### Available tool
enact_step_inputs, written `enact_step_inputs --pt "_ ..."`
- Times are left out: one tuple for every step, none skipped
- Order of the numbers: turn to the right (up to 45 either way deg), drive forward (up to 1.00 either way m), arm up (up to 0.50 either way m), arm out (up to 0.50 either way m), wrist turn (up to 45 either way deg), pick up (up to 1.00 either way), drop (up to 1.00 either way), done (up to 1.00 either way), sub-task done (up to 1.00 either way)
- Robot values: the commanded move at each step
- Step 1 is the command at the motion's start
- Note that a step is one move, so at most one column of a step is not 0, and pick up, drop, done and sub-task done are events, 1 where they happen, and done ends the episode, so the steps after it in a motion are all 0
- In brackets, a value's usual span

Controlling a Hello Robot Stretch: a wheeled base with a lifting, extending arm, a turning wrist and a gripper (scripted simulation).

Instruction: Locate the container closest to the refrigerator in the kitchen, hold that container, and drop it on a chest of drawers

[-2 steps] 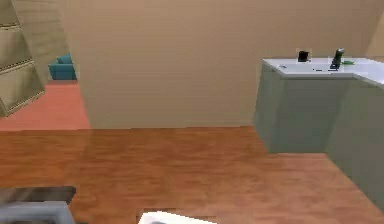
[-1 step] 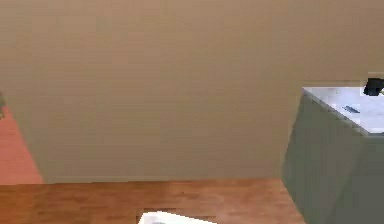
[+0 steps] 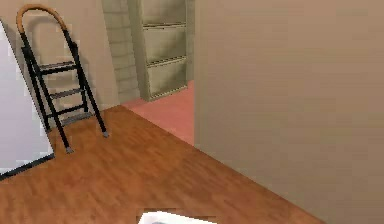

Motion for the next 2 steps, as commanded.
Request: enact_step_inputs --pt "0.0 0.35 0.00 0.00 0.0 0.00 0.00 0.00 0.00" --pt "0.0 0.15 0.00 0.00 0.0 0.00 0.00 0.00 0.00"
